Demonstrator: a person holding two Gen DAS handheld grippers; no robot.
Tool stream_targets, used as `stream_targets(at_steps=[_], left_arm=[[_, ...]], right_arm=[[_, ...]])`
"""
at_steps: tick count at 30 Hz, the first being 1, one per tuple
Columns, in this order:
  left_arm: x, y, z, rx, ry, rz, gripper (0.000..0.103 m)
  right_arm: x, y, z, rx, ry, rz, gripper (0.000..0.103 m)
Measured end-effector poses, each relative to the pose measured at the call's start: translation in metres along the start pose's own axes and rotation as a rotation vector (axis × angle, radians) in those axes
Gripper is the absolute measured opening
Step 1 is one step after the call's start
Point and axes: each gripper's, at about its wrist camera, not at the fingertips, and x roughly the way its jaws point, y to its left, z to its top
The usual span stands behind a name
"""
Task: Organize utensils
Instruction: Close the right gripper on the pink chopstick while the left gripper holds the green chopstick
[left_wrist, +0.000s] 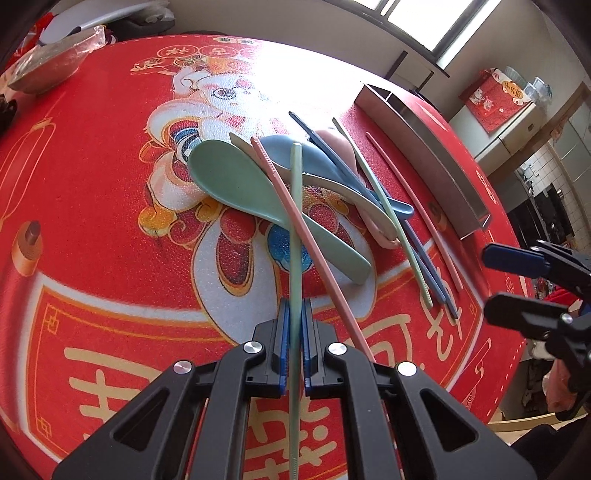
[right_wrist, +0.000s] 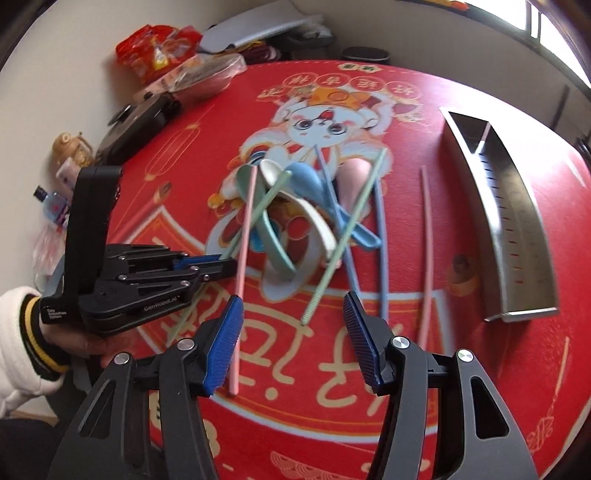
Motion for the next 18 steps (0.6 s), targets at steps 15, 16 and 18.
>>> stream_targets(at_steps=[15,16,18], left_arm=[[-0.008,0.011,-0.009,-0.037,-0.008,-0.020,0.006],[-0.008,0.011,-0.009,-0.036,-0.008,-0.019,0.006],[-0.008,0.012,-0.009,-0.034,-0.007,-0.016,0.006]], right_arm=[[0.074,0.040,0.013,-0.051,0.174,0.123,0.017],[0.077,0.039,0.013,-0.044,0.182,0.120,0.013],[0.081,0.037,0.013,-0.021,0.189,0.121,0.008]])
